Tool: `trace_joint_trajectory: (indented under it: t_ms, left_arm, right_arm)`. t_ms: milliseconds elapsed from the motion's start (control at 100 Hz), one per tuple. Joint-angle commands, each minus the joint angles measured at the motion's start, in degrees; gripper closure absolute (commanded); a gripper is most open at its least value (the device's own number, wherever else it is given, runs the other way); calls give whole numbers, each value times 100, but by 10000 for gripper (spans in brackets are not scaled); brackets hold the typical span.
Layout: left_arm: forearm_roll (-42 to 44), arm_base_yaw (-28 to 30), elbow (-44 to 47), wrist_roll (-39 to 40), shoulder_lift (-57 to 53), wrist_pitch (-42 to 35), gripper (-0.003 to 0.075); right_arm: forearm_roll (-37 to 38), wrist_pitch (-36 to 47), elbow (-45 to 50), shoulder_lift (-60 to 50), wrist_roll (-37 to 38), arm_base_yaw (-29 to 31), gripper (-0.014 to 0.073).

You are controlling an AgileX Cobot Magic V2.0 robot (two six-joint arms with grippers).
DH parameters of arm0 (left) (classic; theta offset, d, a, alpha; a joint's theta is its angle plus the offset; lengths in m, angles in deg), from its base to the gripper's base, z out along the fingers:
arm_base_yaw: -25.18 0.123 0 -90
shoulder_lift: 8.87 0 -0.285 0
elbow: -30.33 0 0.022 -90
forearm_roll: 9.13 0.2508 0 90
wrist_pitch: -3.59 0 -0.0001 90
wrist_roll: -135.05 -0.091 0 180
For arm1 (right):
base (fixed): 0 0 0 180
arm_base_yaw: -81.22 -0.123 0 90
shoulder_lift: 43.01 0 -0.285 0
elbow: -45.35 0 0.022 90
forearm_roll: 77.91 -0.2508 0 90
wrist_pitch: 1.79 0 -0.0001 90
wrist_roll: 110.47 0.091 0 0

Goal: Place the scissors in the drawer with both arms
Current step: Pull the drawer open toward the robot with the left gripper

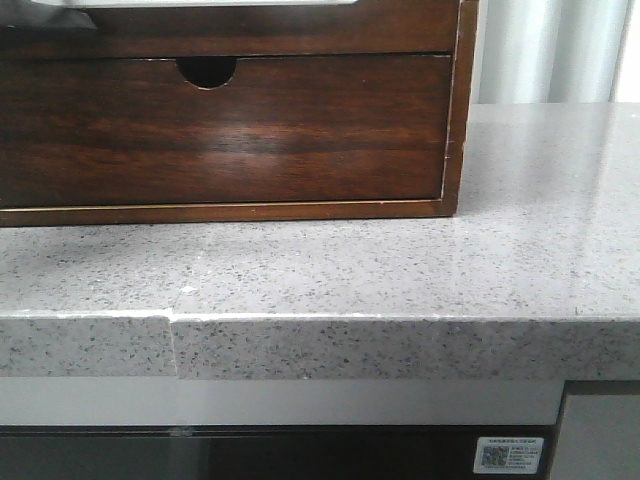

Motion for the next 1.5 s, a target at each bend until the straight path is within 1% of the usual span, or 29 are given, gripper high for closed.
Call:
trace_joint_trajectory:
  t_ms: [0,180,280,440,530,710,800,980,1210,1350,1490]
  left_arm:
    - [-532,-23,-196,-28,-25,312,337]
    - [-532,-23,-196,-28,74,504,481]
    - [-532,-23,-196,-28,74,548,546]
    - [-532,-23,-196,-32,74,621,615]
    - [-491,-1,-196,-46,74,808,643]
    - [-312,210,-133,-300,-54,1640,681]
    - [-298,332,58,-336,-280,1808,700]
    - [-215,342,751,-345,-1052,1804,733]
    - [-128,342,1591,-350,-2226,1771,734]
    - [-103,342,1838,-350,-2834,1646,734]
    - [34,342,1838,-350,-3111,1365,717]
  right_arm:
    - [38,454,-157,82,-10,-1,45]
    - [38,454,-157,82,-10,-1,45]
    - [38,454,-157,82,-10,-1,45]
    - [38,454,-157,82,-10,-1,45]
    - [38,454,-157,82,-10,-1,45]
    - [38,454,-157,82,-10,-1,45]
    - [38,454,-157,82,-10,-1,45]
    - [38,454,-157,82,-10,-1,45]
    - [38,454,-157,82,-10,-1,45]
    - [38,444,-157,82,-10,-1,45]
    - [38,444,-157,82,-10,-1,45]
